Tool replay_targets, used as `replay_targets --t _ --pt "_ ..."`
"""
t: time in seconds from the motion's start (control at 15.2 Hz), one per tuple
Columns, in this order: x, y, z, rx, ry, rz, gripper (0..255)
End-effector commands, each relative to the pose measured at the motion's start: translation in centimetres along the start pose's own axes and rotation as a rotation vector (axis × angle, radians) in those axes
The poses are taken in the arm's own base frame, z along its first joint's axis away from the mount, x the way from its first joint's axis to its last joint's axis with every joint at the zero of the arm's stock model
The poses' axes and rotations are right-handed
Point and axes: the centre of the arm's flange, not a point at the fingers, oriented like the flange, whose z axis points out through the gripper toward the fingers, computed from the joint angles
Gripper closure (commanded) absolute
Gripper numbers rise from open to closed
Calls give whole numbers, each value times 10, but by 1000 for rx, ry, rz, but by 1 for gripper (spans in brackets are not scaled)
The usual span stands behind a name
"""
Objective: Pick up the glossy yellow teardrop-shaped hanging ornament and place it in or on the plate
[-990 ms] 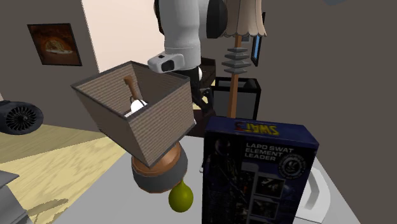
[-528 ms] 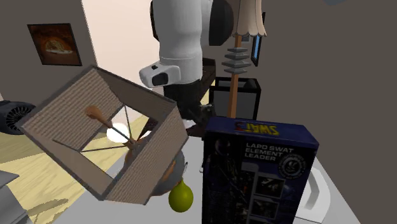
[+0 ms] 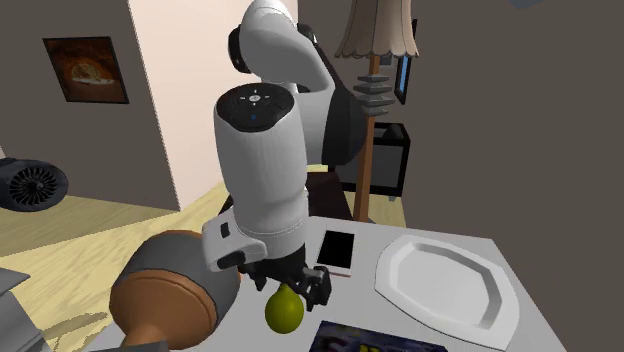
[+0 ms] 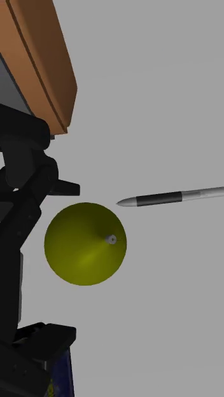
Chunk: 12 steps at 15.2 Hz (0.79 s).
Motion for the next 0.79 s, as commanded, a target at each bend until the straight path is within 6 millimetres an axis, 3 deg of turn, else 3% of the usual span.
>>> replay_targets --t 0.0,0.4,0.73 --pt "5 -2 12 -5 -8 8 0" --pt "5 -2 42 -5 -8 8 0" --pt "5 -2 42 -5 -8 8 0"
